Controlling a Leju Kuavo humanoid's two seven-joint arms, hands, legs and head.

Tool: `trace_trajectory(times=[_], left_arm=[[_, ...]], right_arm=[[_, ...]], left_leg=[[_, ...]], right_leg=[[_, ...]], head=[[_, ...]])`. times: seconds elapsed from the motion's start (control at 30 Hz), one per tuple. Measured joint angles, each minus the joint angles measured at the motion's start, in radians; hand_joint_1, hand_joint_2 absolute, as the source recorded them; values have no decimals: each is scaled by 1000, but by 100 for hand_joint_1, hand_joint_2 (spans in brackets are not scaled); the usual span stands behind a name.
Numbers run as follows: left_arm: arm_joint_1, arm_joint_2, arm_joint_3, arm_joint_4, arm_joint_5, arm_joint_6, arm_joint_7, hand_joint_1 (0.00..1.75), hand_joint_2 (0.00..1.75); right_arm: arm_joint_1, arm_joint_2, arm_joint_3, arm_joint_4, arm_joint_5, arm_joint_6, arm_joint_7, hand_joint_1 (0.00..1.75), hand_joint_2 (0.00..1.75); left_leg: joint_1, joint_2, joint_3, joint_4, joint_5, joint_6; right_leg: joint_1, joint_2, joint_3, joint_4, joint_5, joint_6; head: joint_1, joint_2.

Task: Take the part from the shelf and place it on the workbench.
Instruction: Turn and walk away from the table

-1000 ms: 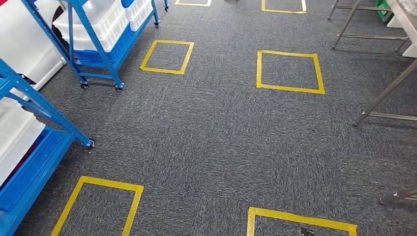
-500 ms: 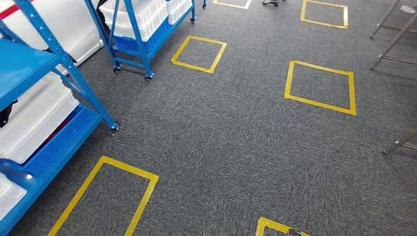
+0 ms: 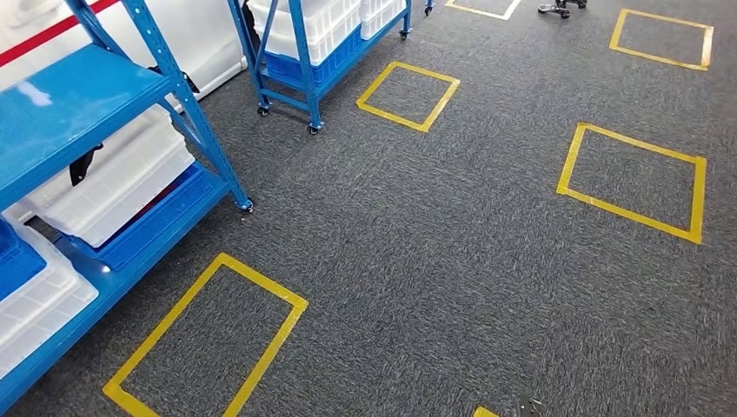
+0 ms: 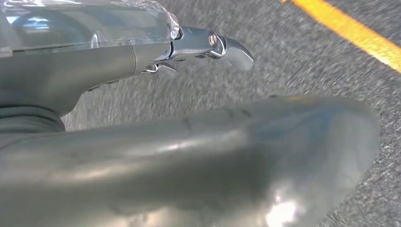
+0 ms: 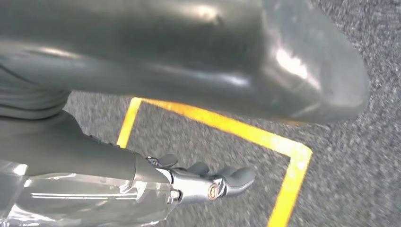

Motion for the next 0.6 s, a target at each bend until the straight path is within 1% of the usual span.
trace_trajectory(times=[0.03,0.07,0.1,0.13,0.17,0.2,0.23,0.27,0.3,0.33,0.37,0.4,0.43,0.47,0.5,0.53,0.57,0.6], left_arm=[[-1,-2,0,0,-1,0,4,0,0],[-1,-3,0,0,0,0,6,0,0],[1,-5,0,0,2,1,8,0,0],[4,-6,0,0,6,1,9,0,0],[8,-6,0,0,10,2,9,0,0],[11,-7,1,0,14,2,7,0,0],[11,-8,2,0,17,3,5,0,0],[10,-9,3,0,20,3,1,0,0],[8,-12,4,0,23,3,-3,0,0],[7,-14,5,0,26,3,-5,0,0],[8,-16,6,0,28,3,-7,0,0],[11,-18,7,0,29,3,-8,0,0],[13,-20,9,0,31,3,-9,0,0],[13,-22,10,0,31,2,-9,0,0],[11,-25,11,0,30,1,-9,0,0],[9,-28,11,0,28,-1,-10,0,0],[7,-32,11,0,26,-2,-10,0,0],[5,-36,11,0,24,-3,-10,0,0]], right_arm=[[3,-1,0,0,2,0,0,0,0],[7,-2,0,0,5,0,2,0,0],[11,-3,0,0,10,0,4,0,0],[14,-4,0,0,15,1,7,0,0],[17,-5,0,0,21,1,11,0,0],[19,-6,1,0,27,2,14,0,0],[21,-7,1,0,31,3,19,0,0],[24,-10,2,0,35,3,23,0,0],[26,-13,2,0,37,4,27,0,0],[28,-16,3,0,38,4,30,0,0],[28,-18,3,0,39,4,31,0,0],[28,-21,3,0,39,4,32,0,0],[28,-24,4,0,39,3,32,0,0],[28,-26,5,-1,40,3,31,0,0],[30,-29,6,-1,41,3,28,0,0],[33,-31,7,-1,42,3,26,0,0],[35,-33,8,-1,44,3,23,0,0],[36,-36,8,-1,46,3,20,0,0]], left_leg=[[1,18,-34,67,-29,-3],[4,25,-66,128,-50,-5],[5,29,-86,165,-56,-6],[6,32,-88,167,-43,-6],[6,37,-70,129,-15,-4],[4,51,-36,63,21,0],[0,74,-1,-5,45,4],[-5,92,25,-58,61,11],[-10,105,40,-89,67,17],[-15,104,42,-98,63,22],[-15,92,40,-100,64,27],[-13,81,42,-105,66,32],[-11,71,45,-110,69,37],[-8,61,49,-115,72,43],[-6,50,52,-118,75,48],[-6,39,51,-118,76,52],[-7,27,50,-118,77,55],[-7,13,50,-117,77,55]], right_leg=[[2,-14,1,0,-2,-3],[5,-29,2,0,-4,-5],[7,-44,4,0,-6,-6],[8,-57,6,0,-8,-6],[8,-68,9,0,-11,-5],[9,-79,14,0,-14,-2],[10,-88,18,0,-18,2],[12,-98,21,1,-21,6],[14,-109,24,1,-24,12],[15,-119,26,0,-27,16],[15,-130,29,-1,-28,21],[13,-129,33,1,-32,26],[11,-112,32,11,-42,31],[10,-86,20,41,-62,35],[7,-54,-3,91,-91,39],[6,-30,-37,157,-123,41],[6,-19,-72,223,-149,43],[6,-15,-99,268,-158,44]], head=[[-1,0],[-1,0],[-1,0],[-1,0],[-1,0],[-1,0],[-1,0],[0,0],[0,0],[1,0],[1,0],[1,0],[1,0],[1,0],[2,0],[3,0],[3,0],[3,0]])
